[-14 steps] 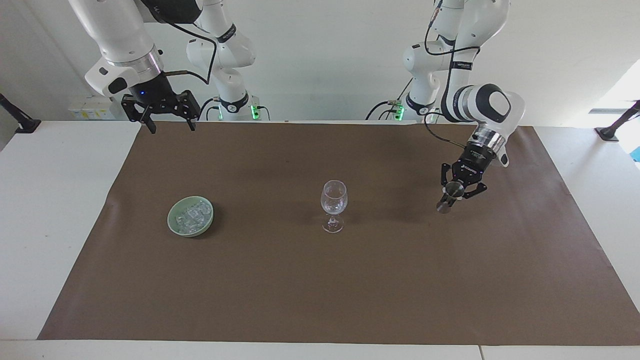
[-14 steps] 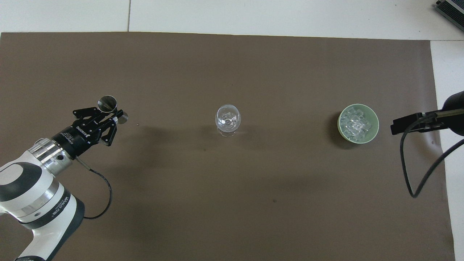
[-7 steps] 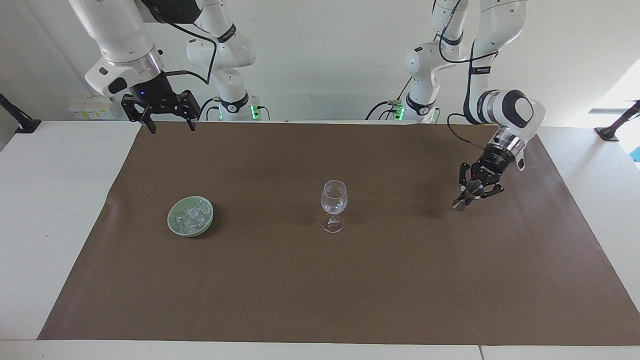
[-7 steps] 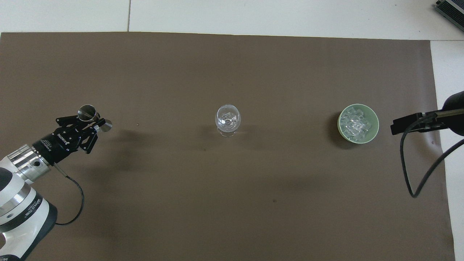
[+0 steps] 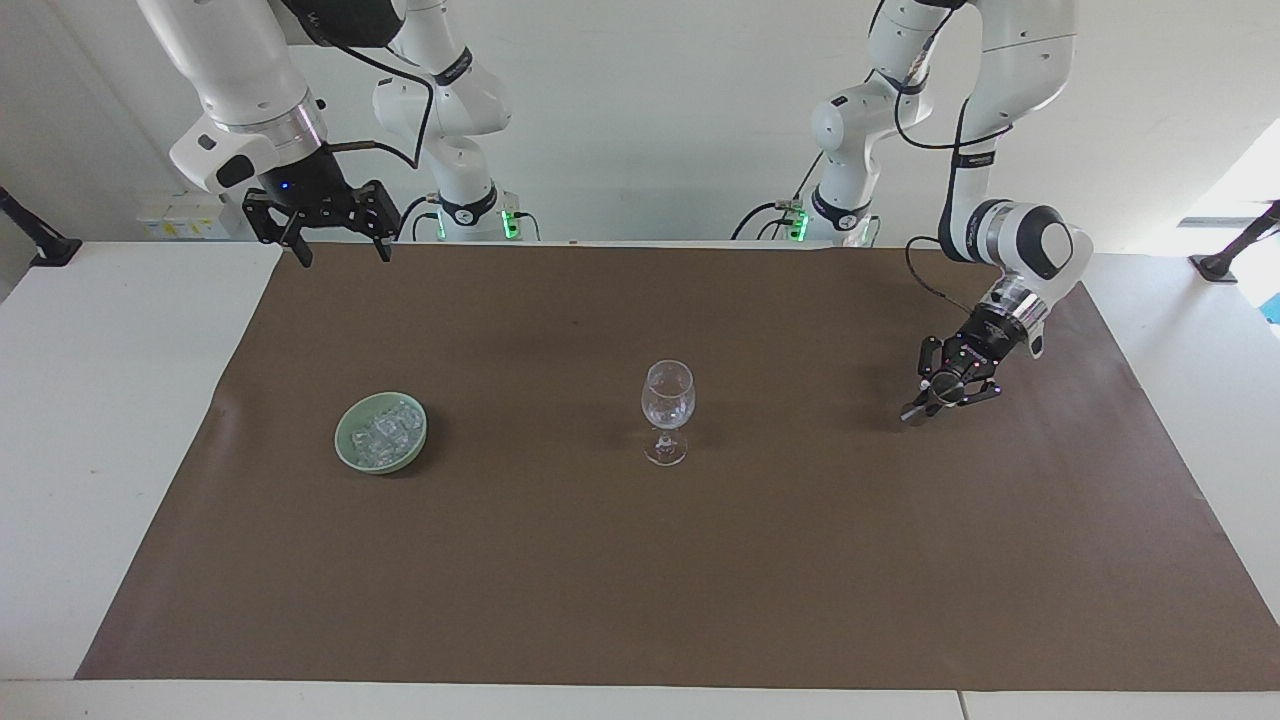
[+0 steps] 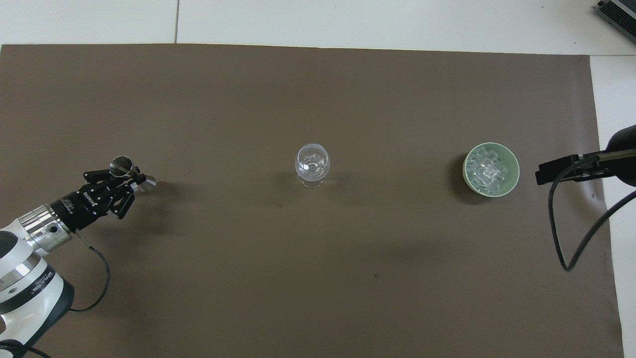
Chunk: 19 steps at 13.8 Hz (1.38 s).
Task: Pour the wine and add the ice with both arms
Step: 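Lower the jigger to the table and withdraw the left gripper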
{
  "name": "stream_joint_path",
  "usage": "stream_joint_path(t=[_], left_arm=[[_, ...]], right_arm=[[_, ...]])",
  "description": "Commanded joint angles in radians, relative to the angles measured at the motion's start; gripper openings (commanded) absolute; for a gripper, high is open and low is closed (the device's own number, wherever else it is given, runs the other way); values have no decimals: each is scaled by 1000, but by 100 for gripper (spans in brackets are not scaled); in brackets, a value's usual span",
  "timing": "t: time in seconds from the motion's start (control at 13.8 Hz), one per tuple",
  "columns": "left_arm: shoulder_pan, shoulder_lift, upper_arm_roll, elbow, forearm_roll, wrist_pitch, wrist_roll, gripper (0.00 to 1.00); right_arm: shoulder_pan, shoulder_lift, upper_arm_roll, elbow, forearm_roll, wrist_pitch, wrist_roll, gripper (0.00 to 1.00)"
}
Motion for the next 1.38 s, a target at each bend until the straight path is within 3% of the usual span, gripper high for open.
stream_joint_path(t=[0.0,0.72,1.3], left_arm=[[37,19,-5,5,34,-47,48,0],[61,99,-5,49,48,-55,102,0],[35,135,-7,79,-47,-44,168,0]], right_arm=[[-12,-15,9,-10,-7,-12,-26,100],[-12,-15,9,-10,-7,-11,-26,100],[-12,-15,9,-10,-7,-11,-26,100]])
